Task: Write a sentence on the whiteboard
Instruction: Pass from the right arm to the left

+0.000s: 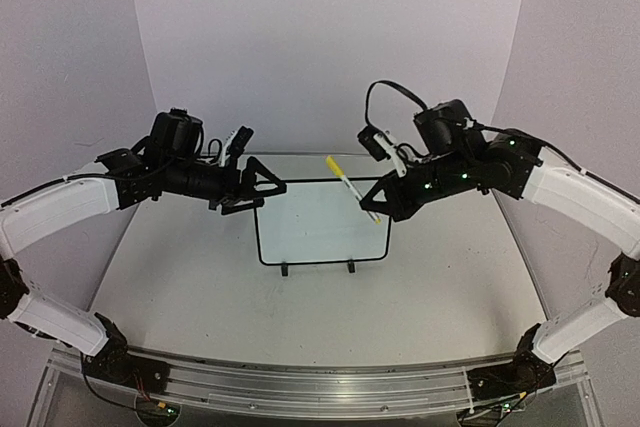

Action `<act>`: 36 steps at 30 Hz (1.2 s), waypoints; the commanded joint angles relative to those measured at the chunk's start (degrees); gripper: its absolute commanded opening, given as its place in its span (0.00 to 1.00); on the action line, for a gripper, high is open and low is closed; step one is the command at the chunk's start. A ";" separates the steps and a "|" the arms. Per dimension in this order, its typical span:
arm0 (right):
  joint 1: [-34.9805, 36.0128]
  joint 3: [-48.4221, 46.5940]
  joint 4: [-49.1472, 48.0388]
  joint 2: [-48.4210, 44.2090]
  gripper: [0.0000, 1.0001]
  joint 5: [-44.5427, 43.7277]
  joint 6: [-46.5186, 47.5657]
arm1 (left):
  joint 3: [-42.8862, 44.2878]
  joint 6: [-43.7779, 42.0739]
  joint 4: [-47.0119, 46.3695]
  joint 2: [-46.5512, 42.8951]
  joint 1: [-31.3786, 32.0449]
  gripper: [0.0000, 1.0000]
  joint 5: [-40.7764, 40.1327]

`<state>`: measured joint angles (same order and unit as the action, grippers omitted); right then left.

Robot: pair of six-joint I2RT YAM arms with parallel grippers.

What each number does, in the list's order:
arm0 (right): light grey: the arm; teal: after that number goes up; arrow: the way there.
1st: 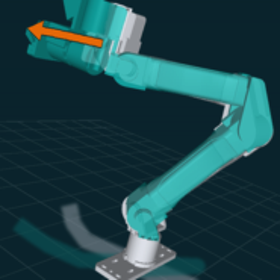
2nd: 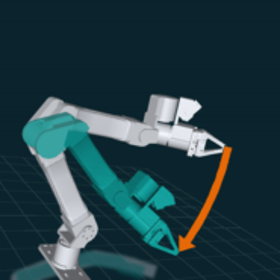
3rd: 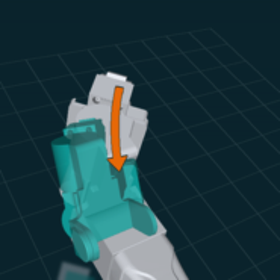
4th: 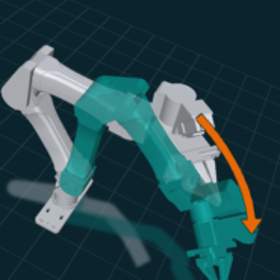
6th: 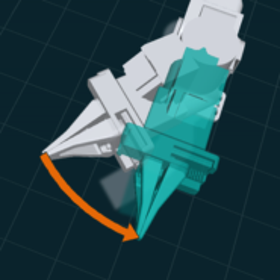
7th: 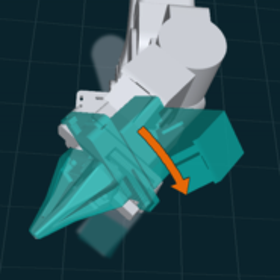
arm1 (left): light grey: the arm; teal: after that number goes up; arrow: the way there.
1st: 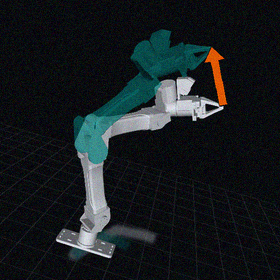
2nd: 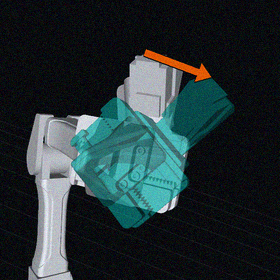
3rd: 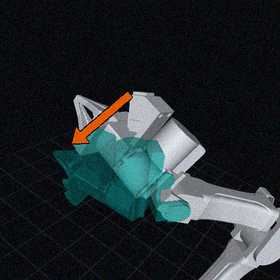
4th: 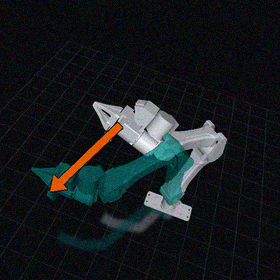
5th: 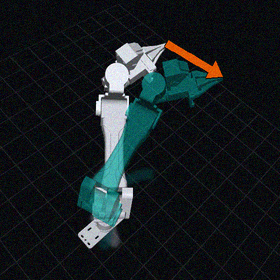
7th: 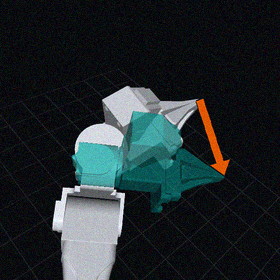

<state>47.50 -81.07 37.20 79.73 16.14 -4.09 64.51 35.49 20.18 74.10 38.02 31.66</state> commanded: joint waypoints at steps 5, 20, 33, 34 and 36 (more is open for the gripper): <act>8.34 -6.88 5.51 9.11 0.00 -4.92 3.61 | 1.24 5.67 -11.36 2.50 3.76 0.97 6.89; 11.81 -10.29 5.51 11.92 0.00 -5.22 3.58 | -0.60 7.74 -9.67 5.03 3.82 0.52 5.44; 11.80 -10.07 6.13 11.96 0.00 -7.39 5.60 | -1.37 8.41 -11.22 4.90 3.82 0.24 7.84; 11.78 -10.09 6.16 12.01 0.00 -7.30 5.66 | -1.38 8.45 -11.31 5.01 3.82 0.23 8.09; 11.81 -10.22 6.22 12.10 0.00 -7.23 5.73 | -1.38 8.52 -11.38 5.34 3.82 0.22 8.66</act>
<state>59.07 -89.27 43.43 91.13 9.88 0.11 63.65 43.61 10.86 79.90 41.74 38.38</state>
